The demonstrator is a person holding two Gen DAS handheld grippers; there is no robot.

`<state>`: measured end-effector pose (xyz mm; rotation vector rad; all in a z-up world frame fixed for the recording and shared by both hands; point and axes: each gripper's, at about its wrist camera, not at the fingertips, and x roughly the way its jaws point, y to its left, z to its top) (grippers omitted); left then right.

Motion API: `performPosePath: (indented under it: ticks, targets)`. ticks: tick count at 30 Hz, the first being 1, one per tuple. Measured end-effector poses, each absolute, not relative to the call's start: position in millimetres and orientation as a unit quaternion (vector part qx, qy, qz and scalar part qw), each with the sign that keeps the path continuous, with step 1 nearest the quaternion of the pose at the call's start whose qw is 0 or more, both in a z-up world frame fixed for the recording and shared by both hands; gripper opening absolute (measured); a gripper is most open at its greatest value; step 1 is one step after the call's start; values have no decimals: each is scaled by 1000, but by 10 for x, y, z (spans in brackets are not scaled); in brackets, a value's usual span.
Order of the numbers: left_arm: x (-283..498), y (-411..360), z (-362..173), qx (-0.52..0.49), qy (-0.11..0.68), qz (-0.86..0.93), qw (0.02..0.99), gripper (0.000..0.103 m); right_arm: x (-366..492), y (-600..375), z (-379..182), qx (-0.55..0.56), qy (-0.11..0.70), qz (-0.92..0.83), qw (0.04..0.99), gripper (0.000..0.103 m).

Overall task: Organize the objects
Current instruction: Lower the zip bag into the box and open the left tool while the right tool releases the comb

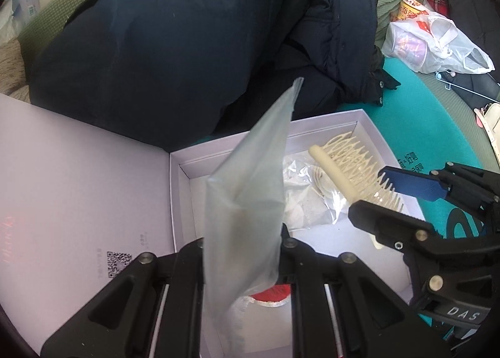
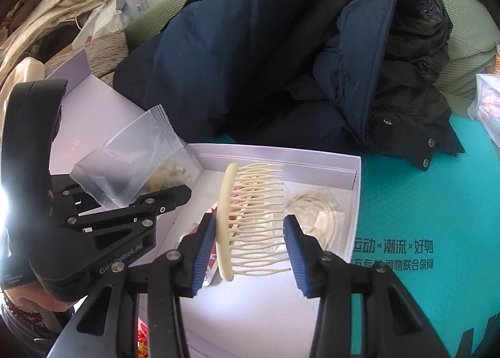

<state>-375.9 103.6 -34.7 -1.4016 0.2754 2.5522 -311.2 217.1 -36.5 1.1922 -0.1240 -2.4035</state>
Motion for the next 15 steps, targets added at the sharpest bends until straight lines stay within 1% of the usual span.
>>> performPosePath:
  ticks: [15]
  targets:
    - [-3922, 1159, -805, -508, 95, 849, 108, 12, -3186, 2227, -699, 455, -46, -862, 218, 45]
